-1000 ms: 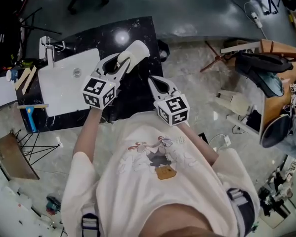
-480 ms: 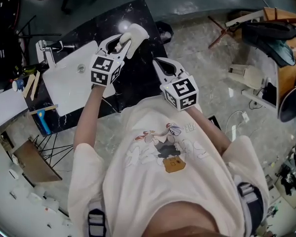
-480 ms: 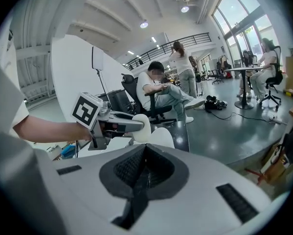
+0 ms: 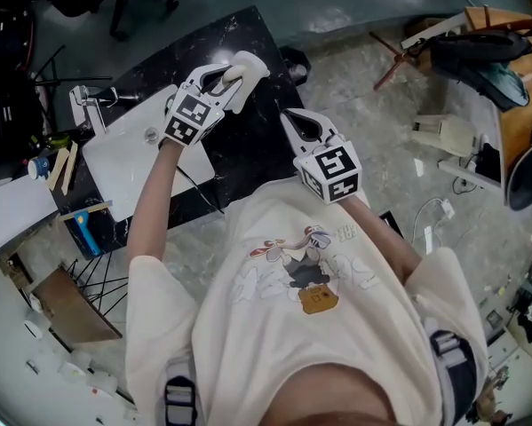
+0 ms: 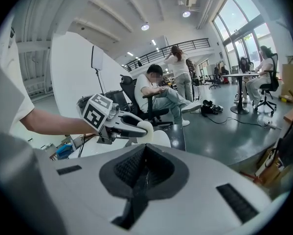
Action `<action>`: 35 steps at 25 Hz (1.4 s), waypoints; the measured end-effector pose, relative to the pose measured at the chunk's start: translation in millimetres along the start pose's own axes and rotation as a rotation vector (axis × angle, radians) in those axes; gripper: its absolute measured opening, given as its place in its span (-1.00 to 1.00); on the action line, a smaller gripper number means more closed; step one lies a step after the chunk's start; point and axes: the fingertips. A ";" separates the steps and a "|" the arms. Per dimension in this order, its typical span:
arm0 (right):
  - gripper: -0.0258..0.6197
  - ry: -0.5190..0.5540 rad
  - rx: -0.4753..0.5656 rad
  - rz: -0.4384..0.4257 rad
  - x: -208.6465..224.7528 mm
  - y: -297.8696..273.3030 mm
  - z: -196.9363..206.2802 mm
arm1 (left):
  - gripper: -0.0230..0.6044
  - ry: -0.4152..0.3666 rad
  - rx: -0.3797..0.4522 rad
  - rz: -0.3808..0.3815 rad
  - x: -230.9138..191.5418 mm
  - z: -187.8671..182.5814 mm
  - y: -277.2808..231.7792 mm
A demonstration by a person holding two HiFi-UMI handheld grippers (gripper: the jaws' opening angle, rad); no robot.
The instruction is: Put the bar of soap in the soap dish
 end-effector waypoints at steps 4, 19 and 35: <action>-0.90 0.003 -0.001 0.005 1.3 -1.0 -1.1 | -0.53 -0.049 -0.029 0.115 2.9 2.0 -5.5; -0.90 0.016 -0.020 0.009 5.3 -5.7 -4.2 | -0.53 -0.095 -0.140 0.444 3.9 17.1 -24.7; -0.54 0.435 -0.175 -0.290 7.8 -112.1 -53.2 | -0.53 -0.243 -0.217 0.469 15.1 15.5 -27.4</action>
Point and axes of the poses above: the fingertips, and each gripper's own axes: y backward along the fingers, x to its right, z out of its underside, and after that the axes turned 8 degrees about -x, right-handed
